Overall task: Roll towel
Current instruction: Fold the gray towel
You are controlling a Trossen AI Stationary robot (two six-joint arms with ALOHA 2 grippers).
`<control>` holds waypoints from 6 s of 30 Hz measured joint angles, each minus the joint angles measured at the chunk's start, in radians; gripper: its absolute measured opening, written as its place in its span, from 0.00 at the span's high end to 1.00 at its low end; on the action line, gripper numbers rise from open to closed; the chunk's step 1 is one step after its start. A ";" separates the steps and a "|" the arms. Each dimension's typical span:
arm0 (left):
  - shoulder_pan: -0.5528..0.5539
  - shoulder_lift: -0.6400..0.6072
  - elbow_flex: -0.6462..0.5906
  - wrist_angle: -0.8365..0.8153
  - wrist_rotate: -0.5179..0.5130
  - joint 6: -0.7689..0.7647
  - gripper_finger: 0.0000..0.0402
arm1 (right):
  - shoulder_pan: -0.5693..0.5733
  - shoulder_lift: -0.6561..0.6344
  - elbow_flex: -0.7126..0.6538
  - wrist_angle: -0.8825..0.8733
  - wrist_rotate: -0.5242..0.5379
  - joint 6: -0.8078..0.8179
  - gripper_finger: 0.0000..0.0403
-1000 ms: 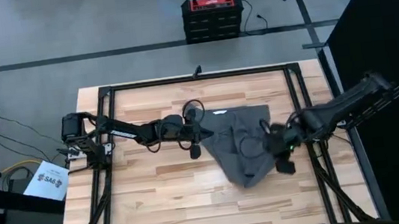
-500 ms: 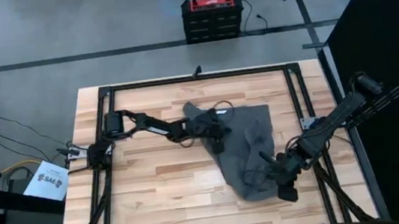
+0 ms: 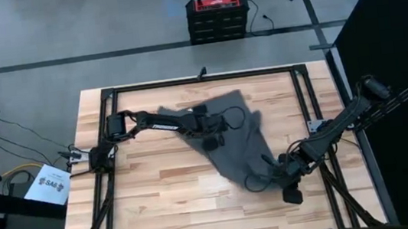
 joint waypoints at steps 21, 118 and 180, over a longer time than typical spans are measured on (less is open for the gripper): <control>0.105 -0.183 -0.013 -0.253 0.005 -0.108 1.00 | -0.004 -0.003 -0.128 -0.109 0.188 0.136 0.94; 0.400 -0.232 -0.247 -0.153 0.244 -0.250 1.00 | 0.190 0.325 0.018 0.568 0.009 0.030 1.00; -0.575 -0.791 -0.829 0.031 0.342 -1.189 1.00 | -0.142 0.087 -0.154 -0.190 0.503 0.229 1.00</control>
